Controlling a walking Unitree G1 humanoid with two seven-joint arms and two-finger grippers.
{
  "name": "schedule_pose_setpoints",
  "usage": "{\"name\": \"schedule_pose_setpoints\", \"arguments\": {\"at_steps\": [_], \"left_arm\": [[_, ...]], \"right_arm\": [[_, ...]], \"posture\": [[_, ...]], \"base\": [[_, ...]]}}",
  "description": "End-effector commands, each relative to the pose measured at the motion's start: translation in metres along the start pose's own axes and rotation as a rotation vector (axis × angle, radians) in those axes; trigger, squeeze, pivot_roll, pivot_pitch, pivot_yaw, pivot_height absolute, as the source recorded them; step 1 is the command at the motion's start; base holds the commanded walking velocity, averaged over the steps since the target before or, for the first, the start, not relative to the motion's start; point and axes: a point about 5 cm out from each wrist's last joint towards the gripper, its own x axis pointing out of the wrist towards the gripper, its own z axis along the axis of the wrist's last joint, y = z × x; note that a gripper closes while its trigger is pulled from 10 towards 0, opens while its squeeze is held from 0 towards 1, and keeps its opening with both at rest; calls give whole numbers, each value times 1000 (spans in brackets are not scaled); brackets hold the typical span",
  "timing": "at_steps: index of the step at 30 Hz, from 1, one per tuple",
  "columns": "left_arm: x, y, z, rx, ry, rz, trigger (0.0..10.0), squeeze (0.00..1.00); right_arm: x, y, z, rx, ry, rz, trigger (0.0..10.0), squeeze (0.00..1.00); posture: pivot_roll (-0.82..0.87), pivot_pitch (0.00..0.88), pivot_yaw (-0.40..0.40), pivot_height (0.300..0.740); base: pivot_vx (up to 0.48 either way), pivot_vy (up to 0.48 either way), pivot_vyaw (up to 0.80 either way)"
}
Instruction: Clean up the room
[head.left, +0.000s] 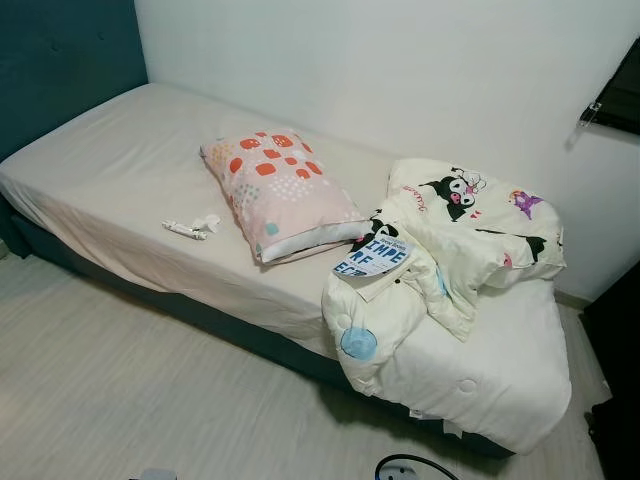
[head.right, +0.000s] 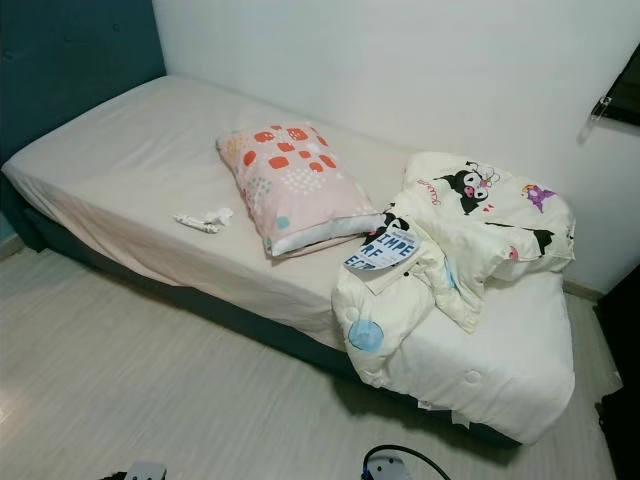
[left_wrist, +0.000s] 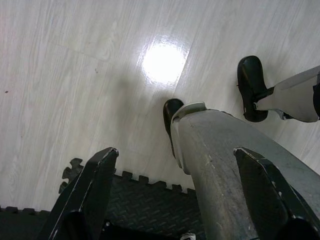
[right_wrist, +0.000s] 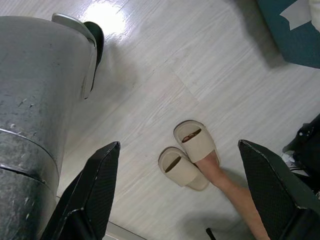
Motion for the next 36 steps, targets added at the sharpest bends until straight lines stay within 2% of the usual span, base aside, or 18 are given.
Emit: {"name": "schedule_pose_setpoints", "arguments": {"at_steps": [1, 13, 20, 31, 36], "left_arm": [[-2, -7, -18, -21, 58, -14, 10000, 0], [-1, -8, -16, -36, 38, -21, 10000, 0], [-2, -7, -17, -103, 25, 3, 10000, 0], [-2, -6, -17, -189, -9, 27, 10000, 0], [-3, -4, -16, -251, -51, 50, 10000, 0]], "right_arm": [[0, 4, -2, -12, 2, 23, 10000, 0], [0, 4, -1, 29, -14, 23, 10000, 0], [0, 4, 0, 6, -31, 29, 10000, 0], [0, 6, -1, 11, -37, 39, 10000, 0], [0, 7, -1, 12, -39, 40, 10000, 0]], "posture": [[-27, 79, -122, 740], [-46, 85, -109, 740], [-44, 92, -114, 740], [-49, 100, -112, 740], [-55, 103, -106, 740]], "base": [[0, 0, 0], [328, 0, 0], [425, 0, 0], [429, 0, 751], [439, 0, 0]]}}
